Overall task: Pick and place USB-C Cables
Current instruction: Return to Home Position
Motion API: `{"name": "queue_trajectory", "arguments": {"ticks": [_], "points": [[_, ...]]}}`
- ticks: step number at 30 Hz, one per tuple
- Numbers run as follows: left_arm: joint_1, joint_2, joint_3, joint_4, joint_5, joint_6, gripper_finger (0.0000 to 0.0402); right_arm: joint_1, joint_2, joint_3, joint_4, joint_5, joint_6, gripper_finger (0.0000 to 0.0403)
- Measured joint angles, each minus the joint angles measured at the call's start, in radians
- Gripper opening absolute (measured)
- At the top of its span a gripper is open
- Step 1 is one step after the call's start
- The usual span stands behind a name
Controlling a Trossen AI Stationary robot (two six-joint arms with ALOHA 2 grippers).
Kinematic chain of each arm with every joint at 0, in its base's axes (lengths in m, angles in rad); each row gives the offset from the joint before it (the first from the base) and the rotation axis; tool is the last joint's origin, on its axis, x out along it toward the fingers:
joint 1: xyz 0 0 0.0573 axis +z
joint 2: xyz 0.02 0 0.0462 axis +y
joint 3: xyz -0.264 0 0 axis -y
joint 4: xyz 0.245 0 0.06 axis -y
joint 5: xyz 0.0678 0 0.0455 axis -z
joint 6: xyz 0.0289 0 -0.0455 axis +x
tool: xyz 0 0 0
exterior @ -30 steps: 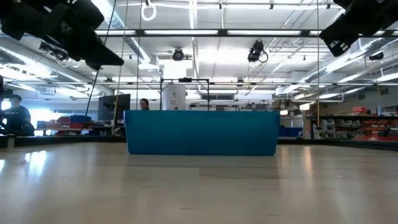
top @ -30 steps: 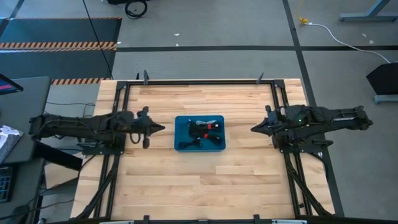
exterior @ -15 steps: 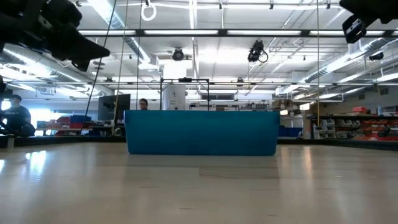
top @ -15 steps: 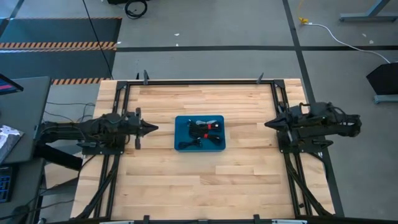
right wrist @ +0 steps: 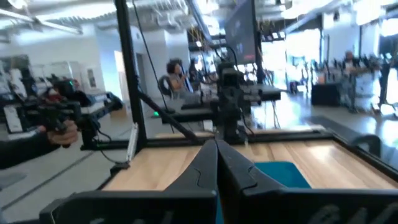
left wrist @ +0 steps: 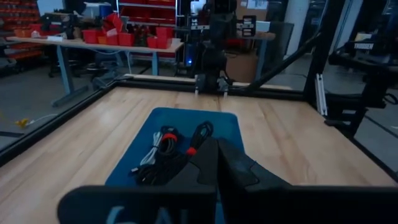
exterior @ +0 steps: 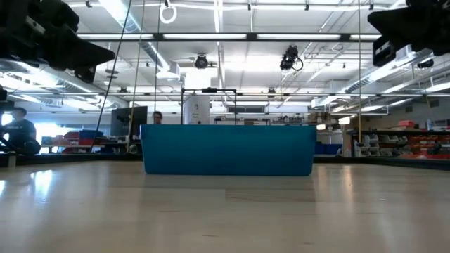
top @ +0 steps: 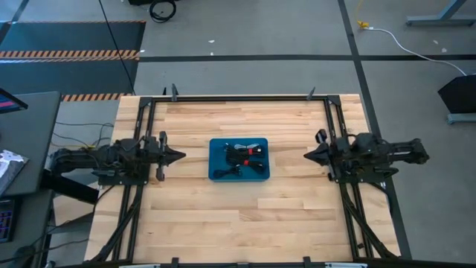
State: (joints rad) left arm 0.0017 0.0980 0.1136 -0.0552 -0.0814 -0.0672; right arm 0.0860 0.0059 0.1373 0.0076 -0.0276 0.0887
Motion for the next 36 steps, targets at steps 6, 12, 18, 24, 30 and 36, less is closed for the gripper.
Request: {"name": "queue_trajectory", "arguments": {"ticks": [6,12,18,24,30,36], "points": [[0.000,-0.036,-0.047,0.031,0.000,0.000,0.0004,0.000,0.001,-0.131,0.203,-0.042,-0.028,0.0001],[0.001,-0.057,-0.082,0.050,0.022,0.026,0.0004,-0.002,0.006,-0.131,0.178,-0.053,-0.054,0.0001],[0.000,-0.060,-0.105,0.088,0.059,0.038,0.0004,-0.002,0.007,-0.131,0.136,-0.053,-0.063,0.0001],[0.001,-0.059,-0.105,0.096,0.137,0.034,0.0004,-0.002,0.007,-0.131,0.073,0.019,-0.058,0.0004],[0.001,-0.059,-0.105,0.096,0.142,0.028,0.0011,-0.002,0.007,-0.131,0.049,0.115,-0.048,0.0011],[0.001,-0.059,-0.105,0.098,0.129,0.027,0.0021,-0.002,0.007,-0.131,0.049,0.114,-0.048,0.0011]]}}
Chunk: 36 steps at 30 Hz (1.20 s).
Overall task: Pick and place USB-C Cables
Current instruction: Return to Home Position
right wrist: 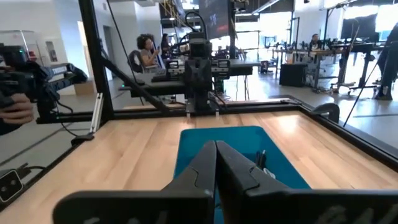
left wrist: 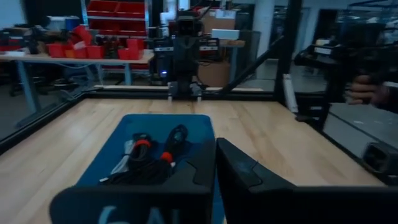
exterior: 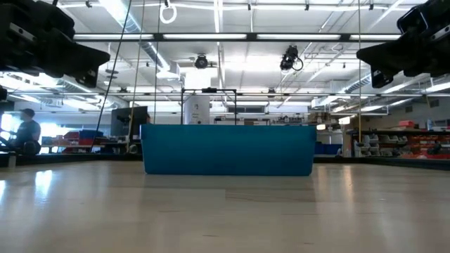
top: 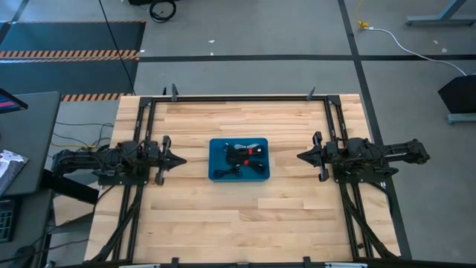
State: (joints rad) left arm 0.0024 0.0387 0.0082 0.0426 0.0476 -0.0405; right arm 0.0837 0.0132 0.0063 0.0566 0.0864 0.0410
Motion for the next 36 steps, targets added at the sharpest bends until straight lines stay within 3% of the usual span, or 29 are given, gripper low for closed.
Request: {"name": "queue_trajectory", "arguments": {"ticks": [5,36], "points": [[0.000,0.000,0.000,-0.006,-0.051,0.001,0.0018,0.000,0.000,0.000,0.000,0.000,0.000,0.0012],[0.000,0.000,-0.001,-0.001,-0.054,0.001,0.0022,0.000,0.000,0.000,0.001,-0.001,0.001,0.0014]]}}
